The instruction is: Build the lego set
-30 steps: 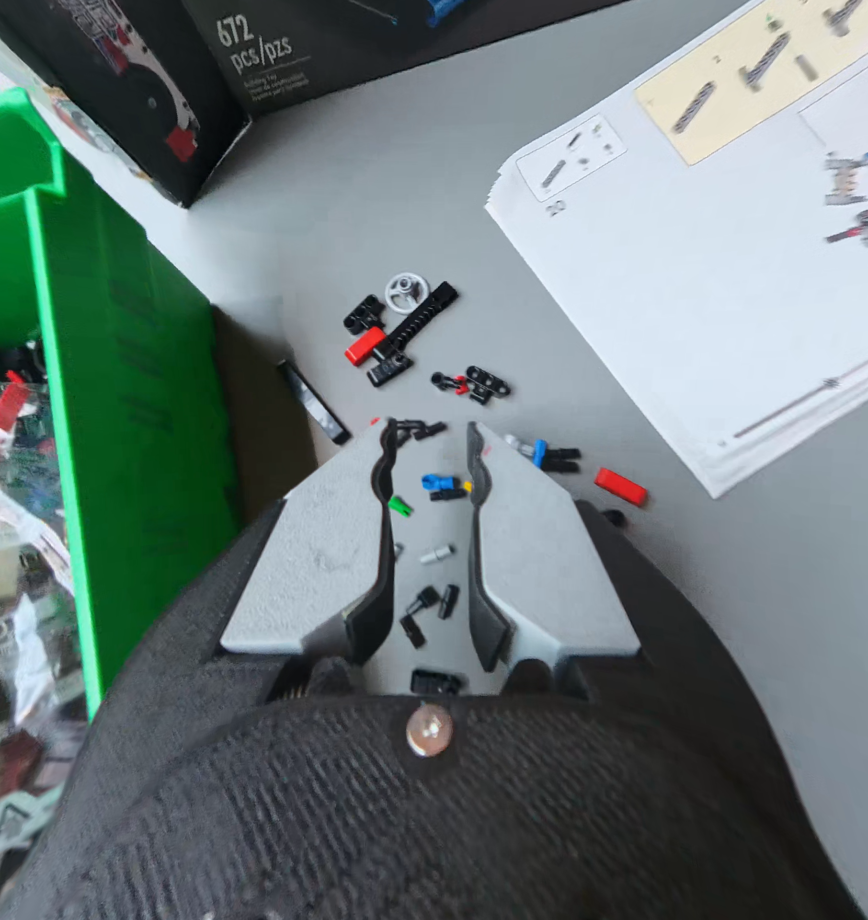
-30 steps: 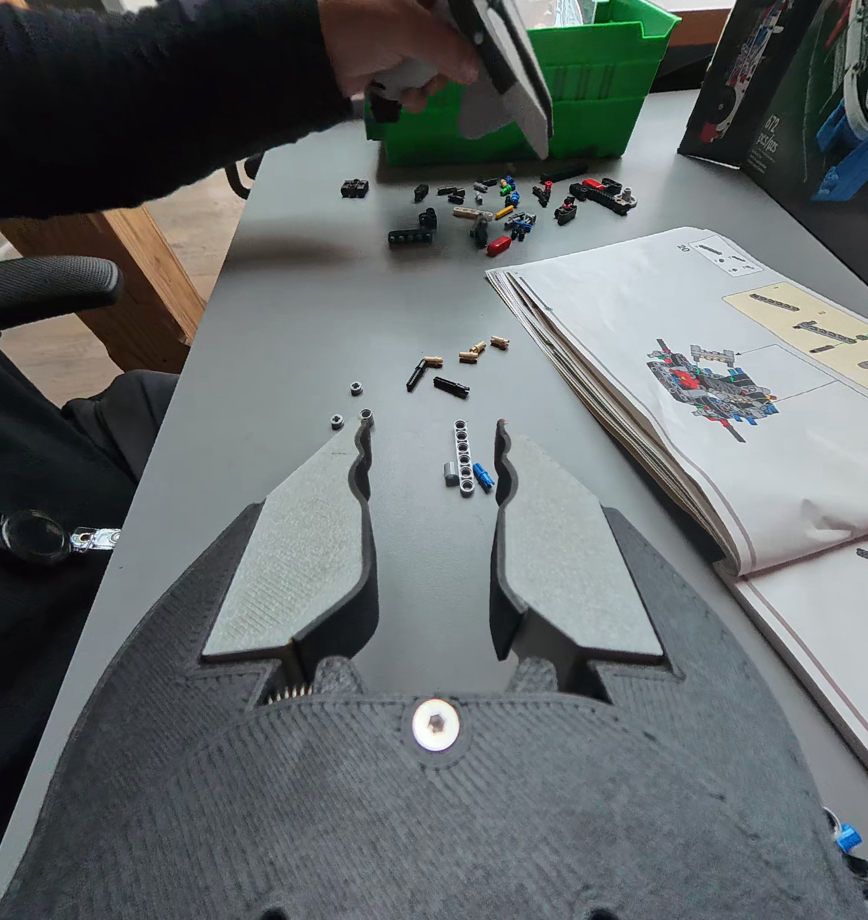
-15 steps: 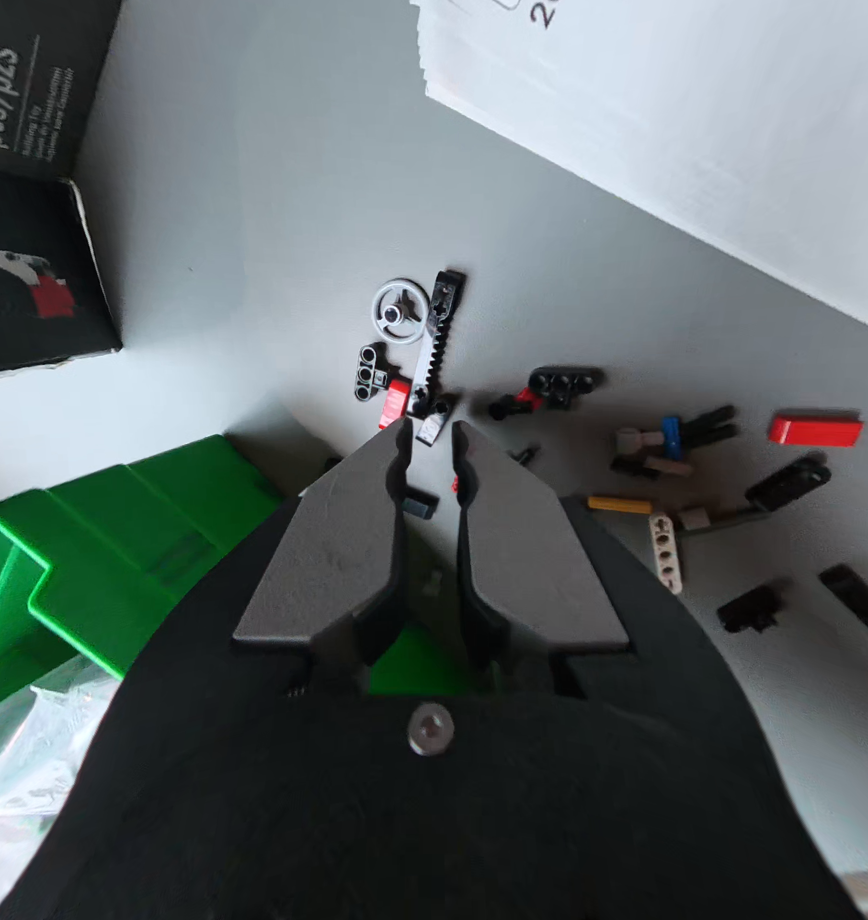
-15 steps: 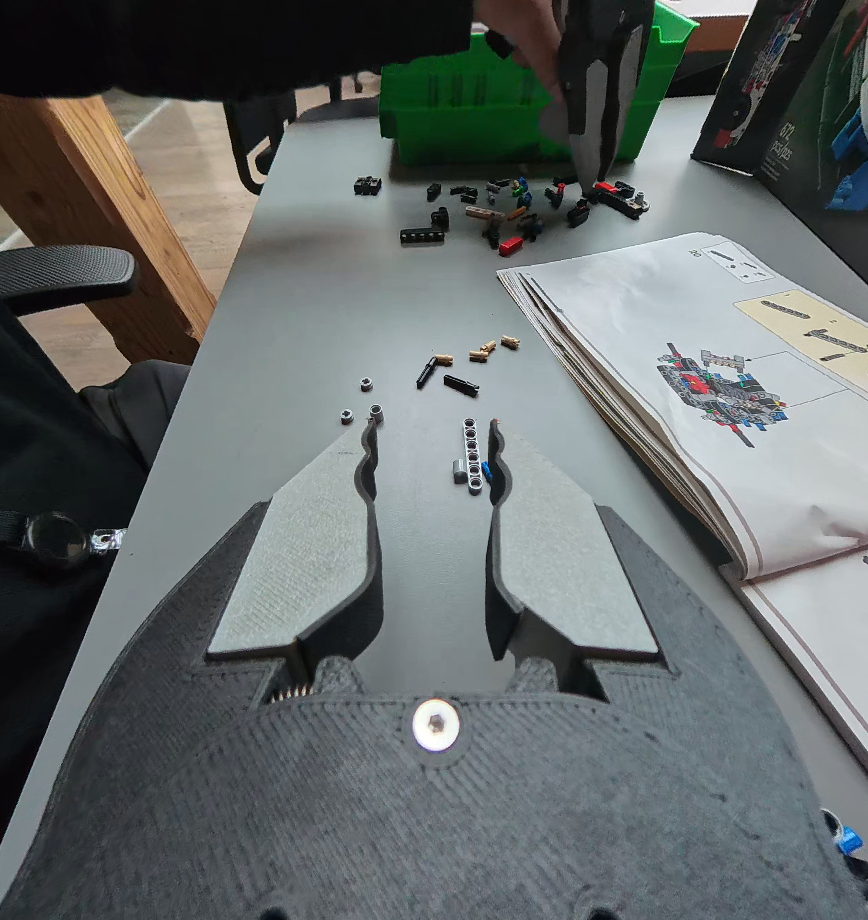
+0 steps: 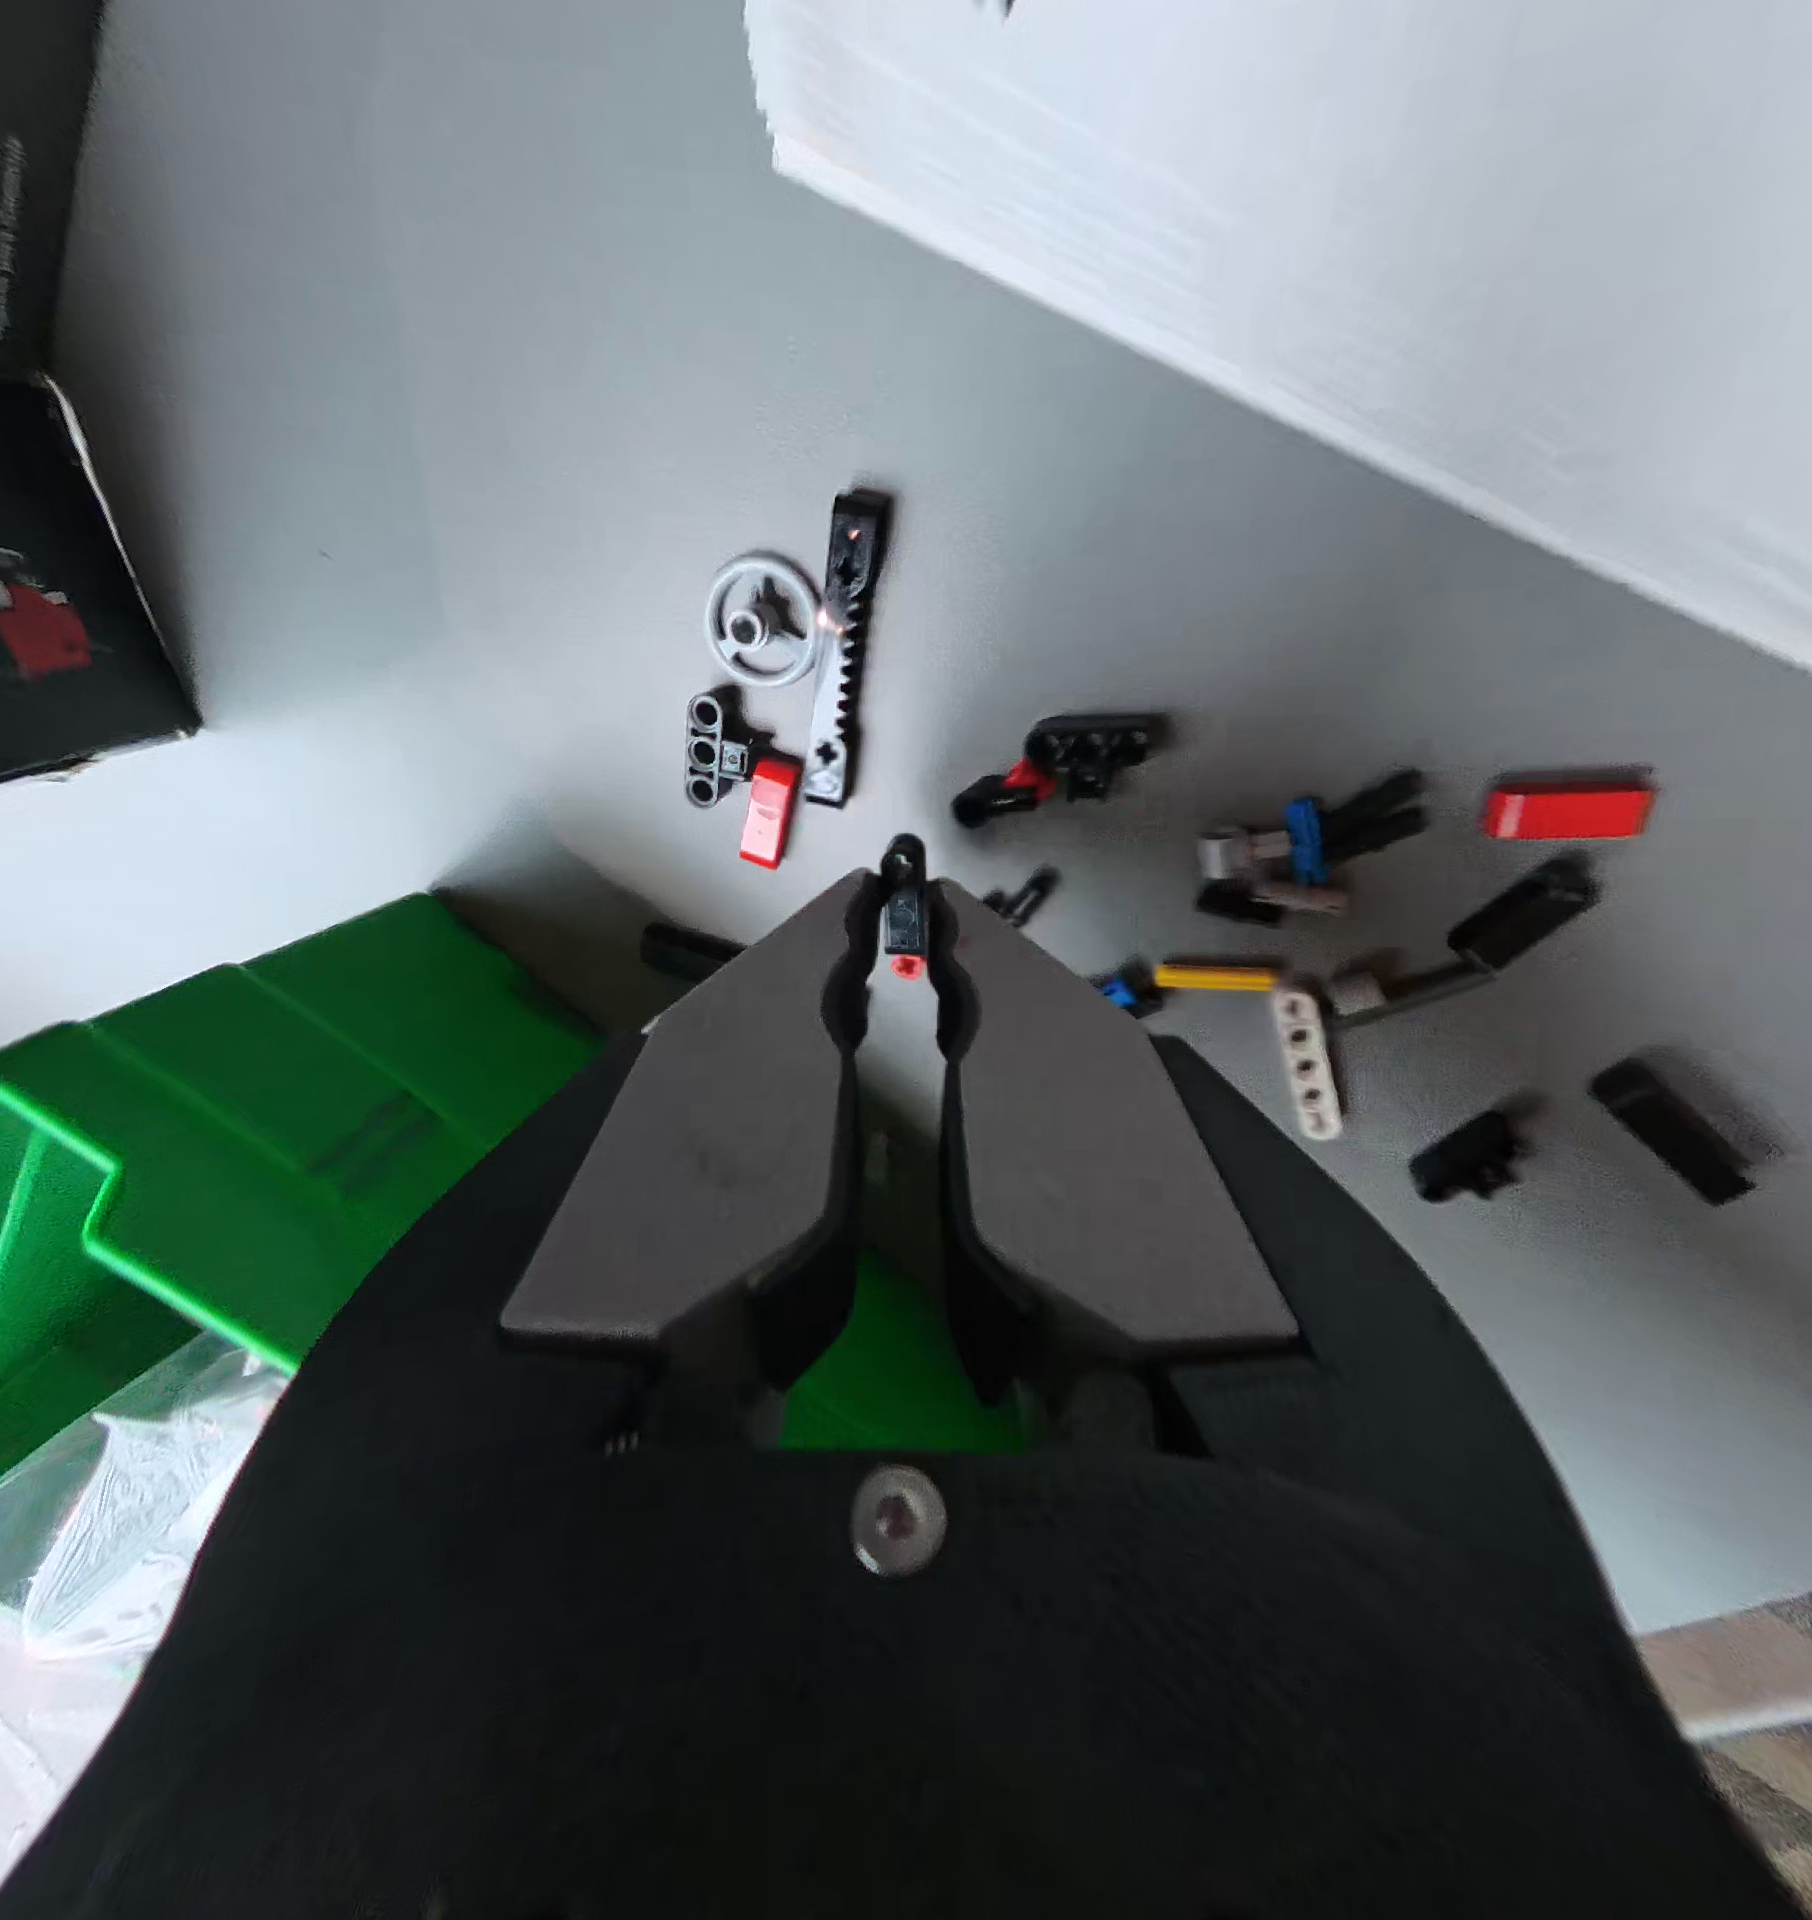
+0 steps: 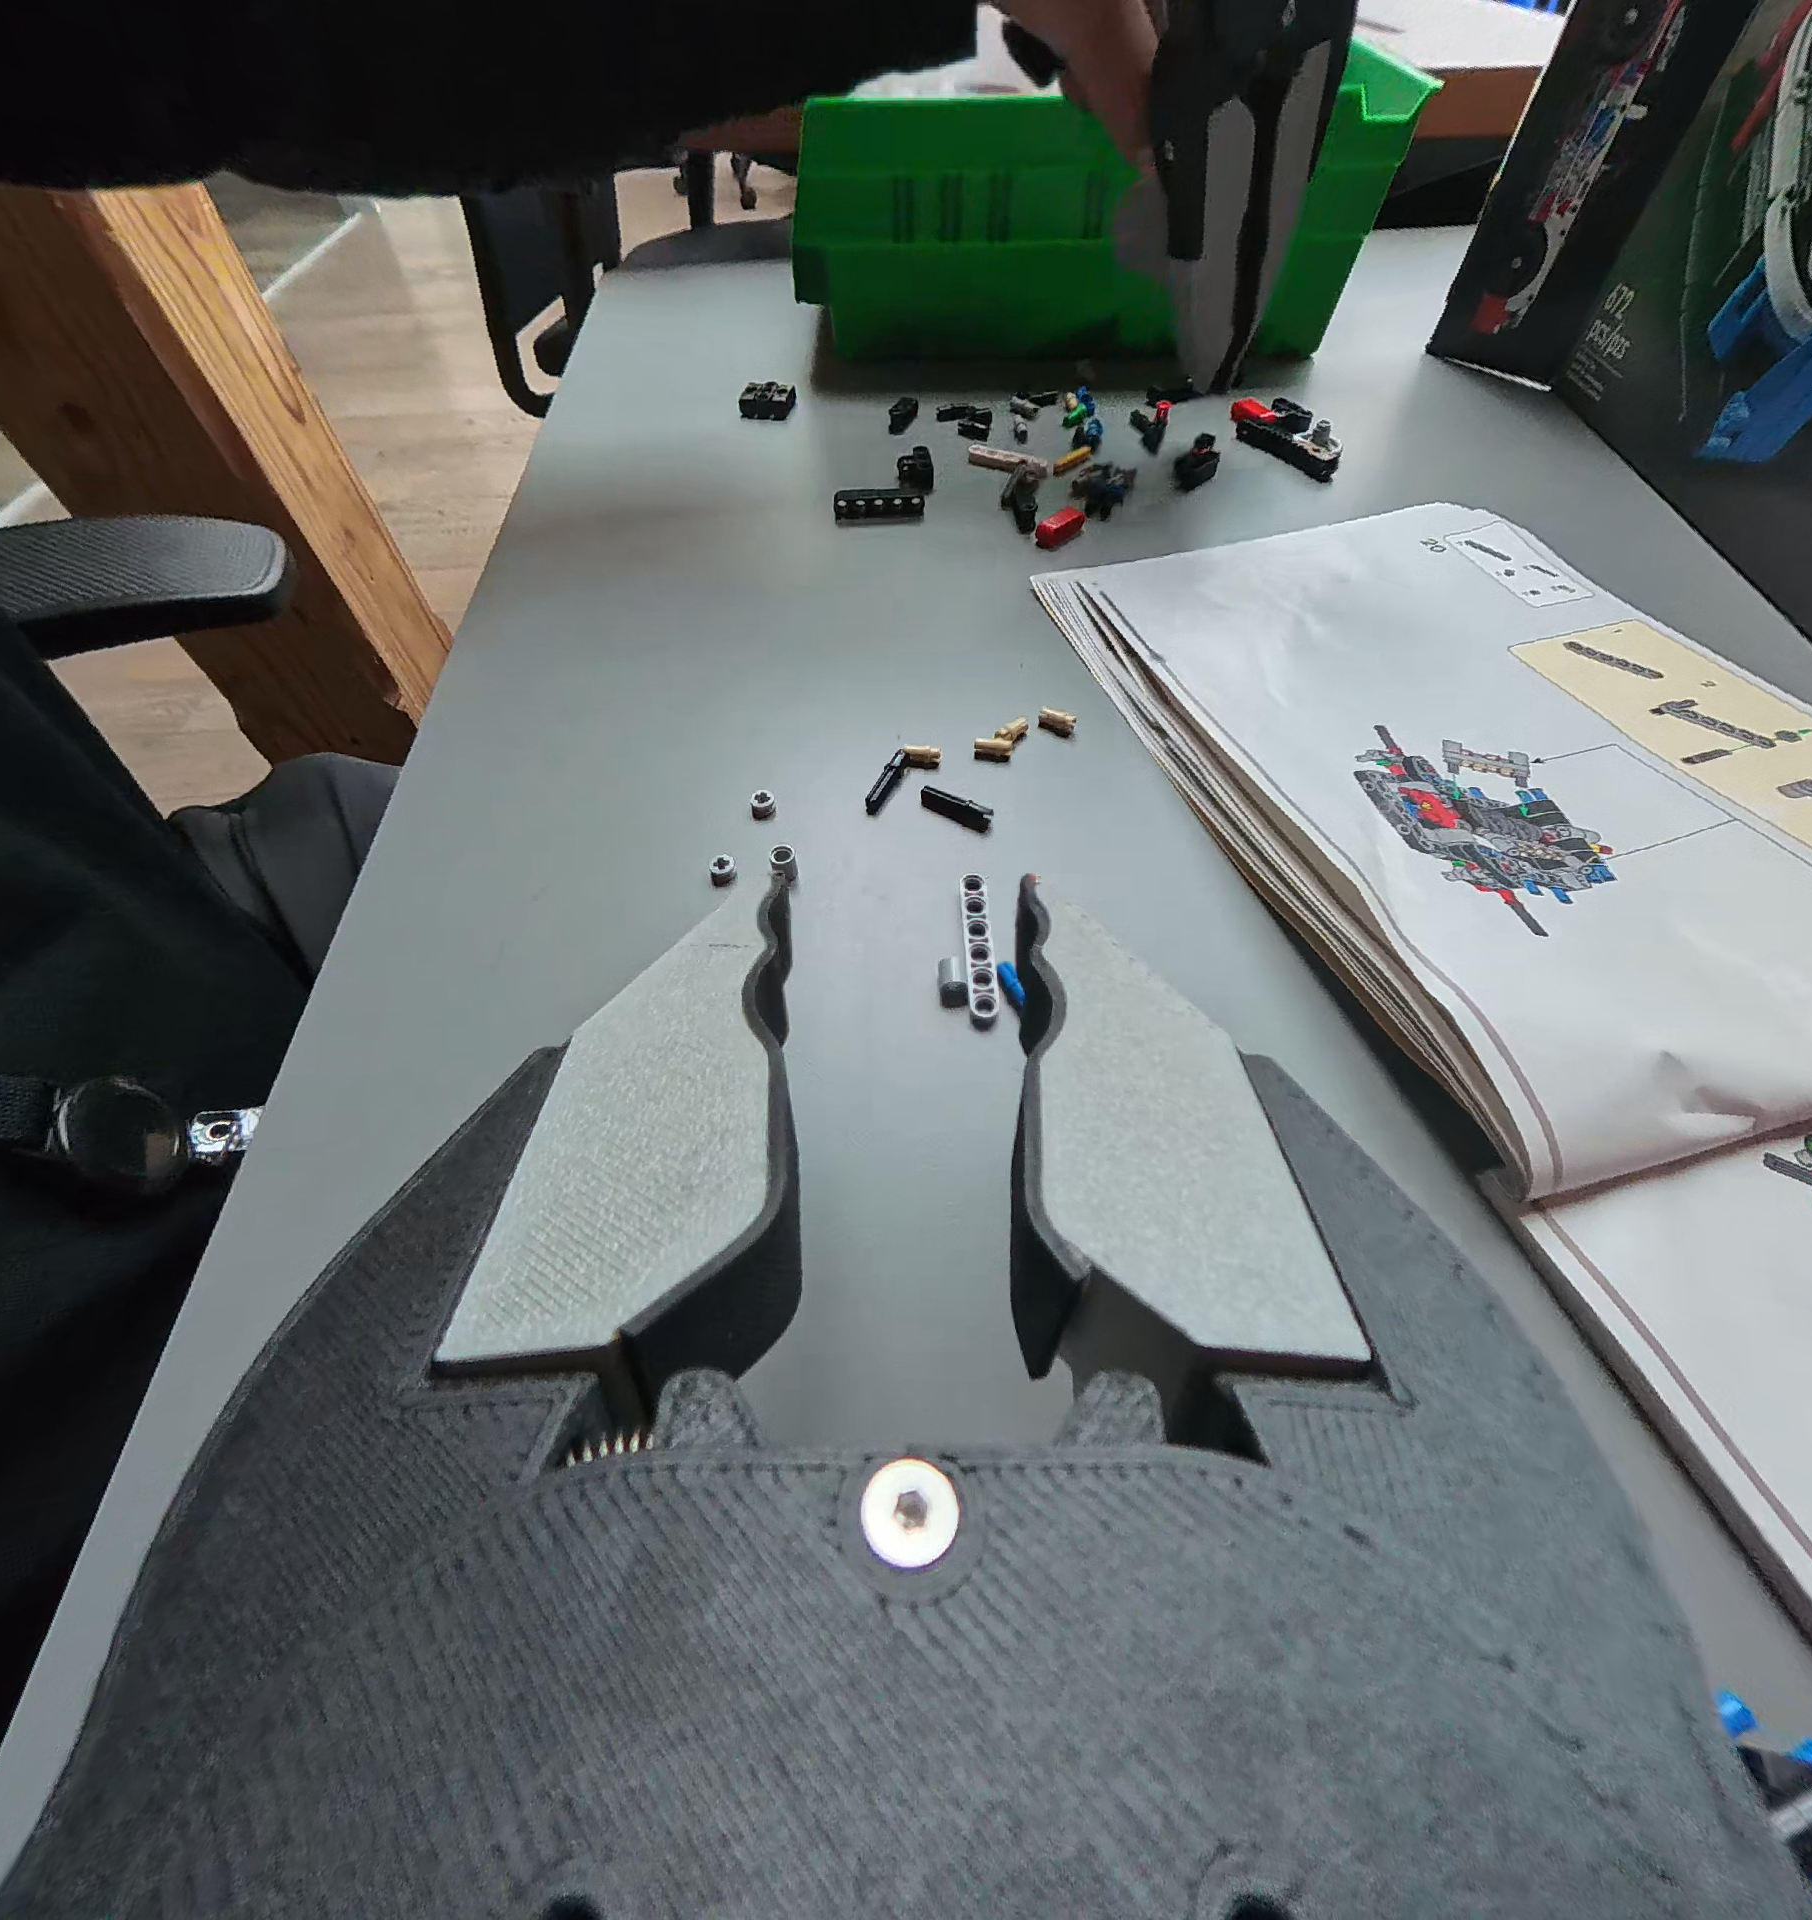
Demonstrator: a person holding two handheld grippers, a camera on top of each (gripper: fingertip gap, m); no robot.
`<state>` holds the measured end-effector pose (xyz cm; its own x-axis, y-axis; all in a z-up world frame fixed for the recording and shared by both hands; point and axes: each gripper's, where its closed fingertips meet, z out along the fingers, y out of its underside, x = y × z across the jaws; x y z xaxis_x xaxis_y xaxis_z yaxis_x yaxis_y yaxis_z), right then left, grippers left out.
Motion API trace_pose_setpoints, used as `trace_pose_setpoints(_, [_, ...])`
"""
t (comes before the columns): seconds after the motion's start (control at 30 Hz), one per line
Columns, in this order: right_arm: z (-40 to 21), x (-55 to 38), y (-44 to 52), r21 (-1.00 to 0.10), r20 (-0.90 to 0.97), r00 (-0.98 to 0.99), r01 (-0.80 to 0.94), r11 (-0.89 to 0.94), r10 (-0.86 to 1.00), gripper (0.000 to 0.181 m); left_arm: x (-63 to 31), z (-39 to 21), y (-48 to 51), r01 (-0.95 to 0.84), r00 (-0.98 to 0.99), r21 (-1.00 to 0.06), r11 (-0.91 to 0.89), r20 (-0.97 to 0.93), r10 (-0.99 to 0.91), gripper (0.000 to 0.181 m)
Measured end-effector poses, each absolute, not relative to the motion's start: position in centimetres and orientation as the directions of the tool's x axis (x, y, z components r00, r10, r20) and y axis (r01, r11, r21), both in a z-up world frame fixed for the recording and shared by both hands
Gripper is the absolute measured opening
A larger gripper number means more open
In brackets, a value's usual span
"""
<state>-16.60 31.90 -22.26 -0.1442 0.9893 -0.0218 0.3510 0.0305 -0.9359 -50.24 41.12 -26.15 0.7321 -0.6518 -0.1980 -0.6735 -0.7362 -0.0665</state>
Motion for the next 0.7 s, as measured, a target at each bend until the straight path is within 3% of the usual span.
trace_pose_setpoints(0.17, [-18.4,-15.1,34.8,-0.981,-0.009,-0.032,0.196,-0.003,0.999,0.041,-40.0,-22.9,39.5,-0.778,0.626,-0.202,-0.595,-0.166,-0.762,0.006])
trace_pose_setpoints(0.33, [-15.1,-13.0,37.2,-0.999,-0.017,0.074,0.042,-0.021,0.997,0.041,-25.5,-23.5,36.9,-0.834,0.456,-0.375,-0.405,-0.053,-0.889,0.005])
trace_pose_setpoints(0.53, [-14.9,-12.3,38.0,-0.999,0.012,0.118,0.045,0.007,0.993,0.04,-20.3,-28.3,36.8,-0.892,0.384,-0.277,-0.357,-0.05,-0.922,0.005])
trace_pose_setpoints(0.7, [-15.0,-12.5,37.7,-0.998,0.022,0.109,0.054,0.016,0.994,0.04,-19.2,-28.3,36.9,-0.885,0.389,-0.3,-0.356,-0.056,-0.919,0.016])
